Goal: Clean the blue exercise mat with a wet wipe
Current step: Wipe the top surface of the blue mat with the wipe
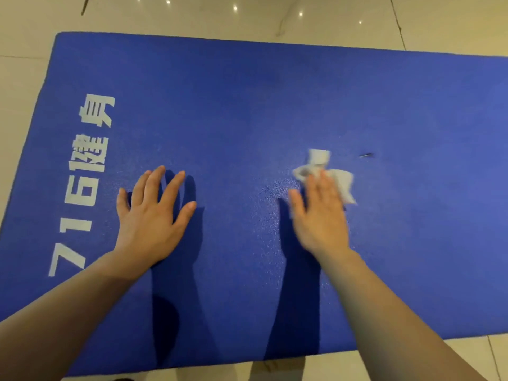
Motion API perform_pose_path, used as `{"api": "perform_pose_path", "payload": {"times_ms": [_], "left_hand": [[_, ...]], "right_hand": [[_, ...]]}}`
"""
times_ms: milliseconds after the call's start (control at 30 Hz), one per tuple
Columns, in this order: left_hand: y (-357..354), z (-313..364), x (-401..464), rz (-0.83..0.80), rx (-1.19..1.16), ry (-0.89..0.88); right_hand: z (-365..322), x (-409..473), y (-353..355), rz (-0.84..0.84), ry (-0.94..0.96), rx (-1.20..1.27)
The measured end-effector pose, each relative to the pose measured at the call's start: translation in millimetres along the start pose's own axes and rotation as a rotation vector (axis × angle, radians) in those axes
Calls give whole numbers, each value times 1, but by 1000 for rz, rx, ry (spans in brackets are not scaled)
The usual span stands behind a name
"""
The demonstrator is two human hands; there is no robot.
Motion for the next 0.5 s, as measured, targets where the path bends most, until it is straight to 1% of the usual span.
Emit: {"api": "perform_pose_path", "payload": {"times_ms": [33,67,100,133,200,267,300,367,400,433,500], "left_hand": [[1,0,7,7,-17,34],[2,0,14,14,-31,60],[2,1,21,18,-42,83],[2,3,27,16,-50,105],[-1,5,40,19,-50,143],[-2,5,55,26,-17,166],[-3,5,63,32,-3,172],[-4,7,79,39,-7,200],[-6,8,85,31,-34,236],[-9,9,89,15,-70,282],[-17,12,92,-9,-91,342]], "right_hand": [[13,5,6,19,-150,8],[18,5,5,4,-254,16],[13,2,3,-19,-282,21],[0,-3,0,-16,-222,20],[-46,-17,-14,-23,53,7],[-89,-33,-35,-96,287,24],[-103,-37,-43,-156,360,47],[-112,-26,-45,-224,404,86],[-105,-13,-40,-195,385,91],[-92,2,-33,-151,327,92],[-51,34,-19,-65,105,88]]}}
Point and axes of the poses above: each hand's wrist, its own x-axis towards the middle knuckle, its own y-axis out of the back of the hand, z = x × y, the point moved 5 cm from there along x, towards the middle knuckle, and after that the axes turned 6 degrees about z, right-handed, at the moved point
